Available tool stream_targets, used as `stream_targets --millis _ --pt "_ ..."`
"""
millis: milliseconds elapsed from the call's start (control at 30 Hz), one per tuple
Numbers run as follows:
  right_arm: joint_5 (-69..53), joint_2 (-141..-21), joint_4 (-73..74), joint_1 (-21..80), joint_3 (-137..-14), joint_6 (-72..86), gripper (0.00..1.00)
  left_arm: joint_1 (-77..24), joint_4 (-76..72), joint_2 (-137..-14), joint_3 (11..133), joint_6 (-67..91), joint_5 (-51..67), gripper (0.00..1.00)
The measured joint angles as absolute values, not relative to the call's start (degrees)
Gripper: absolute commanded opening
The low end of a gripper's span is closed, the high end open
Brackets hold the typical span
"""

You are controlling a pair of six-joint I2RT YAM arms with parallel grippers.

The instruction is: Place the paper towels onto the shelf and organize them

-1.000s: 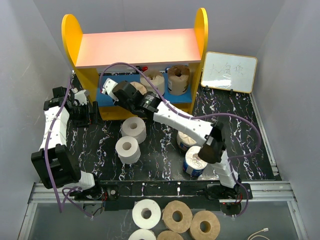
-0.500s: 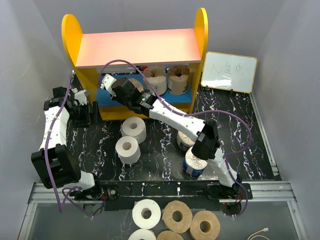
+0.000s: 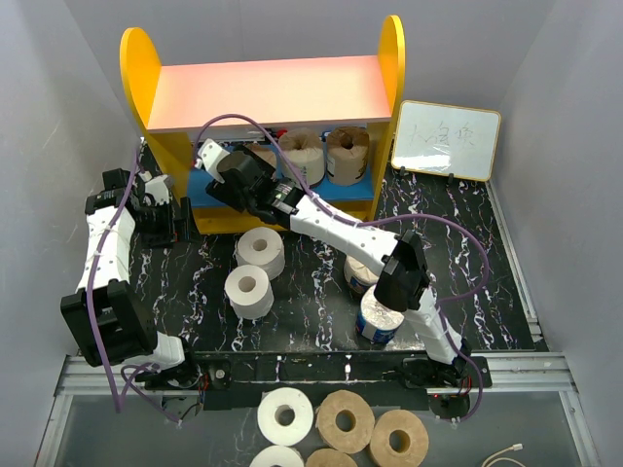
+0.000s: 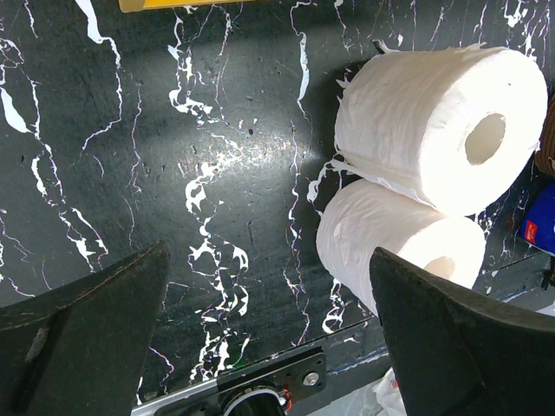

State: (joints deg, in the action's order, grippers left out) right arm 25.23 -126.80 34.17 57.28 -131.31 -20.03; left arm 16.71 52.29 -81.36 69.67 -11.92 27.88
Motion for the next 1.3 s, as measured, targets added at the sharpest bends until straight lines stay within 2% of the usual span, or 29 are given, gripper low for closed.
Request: stream_targets --millis 100,133,167,300,467,633,733,967,1133,1200,1300 --pt "27.86 -125.91 30.83 57.87 -128.01 -21.28 0.80 16.71 52.29 -81.36 69.67 -11.92 27.88 0.99" --pt "29.45 -125.25 29.32 58.26 -126.15 -22.20 0.92 16.71 52.29 -81.36 69.67 -11.94 27.88 0.99" --pt "31.24 -124.36 27.53 58.92 -123.85 -23.20 0.98 16.71 52.29 -81.36 69.67 -11.94 27.88 0.99" --pt "37.32 -119.31 20.56 64.40 -114.26 -28.03 0.99 16.71 52.29 -81.36 69.67 -11.94 27.88 0.99" --pt "39.31 -115.87 15.14 70.59 -113.21 -30.41 0.99 16.71 52.34 -81.38 69.76 -11.94 27.88 0.99" --pt "41.08 -110.83 11.44 70.54 -109.75 -29.82 0.99 16.71 52.62 -81.65 69.80 -11.99 27.90 0.98" --pt "42.19 -107.98 14.06 70.15 -107.46 -26.52 0.99 16.71 52.82 -81.71 69.87 -11.99 27.94 0.99" --pt "44.45 -90.04 32.53 71.90 -89.62 -13.08 0.97 16.82 54.41 -81.67 71.55 -10.59 27.55 0.99" --pt "47.03 -83.85 46.26 71.37 -85.76 -1.34 0.97 19.68 59.86 -82.50 85.49 -6.76 27.94 0.99" --pt "47.48 -83.64 49.82 71.07 -83.29 2.22 0.97 21.74 59.13 -82.74 92.38 -5.41 25.98 0.99" --pt "46.72 -84.49 53.45 70.63 -79.15 6.04 0.98 25.21 58.08 -81.62 96.51 -4.36 21.15 0.99"
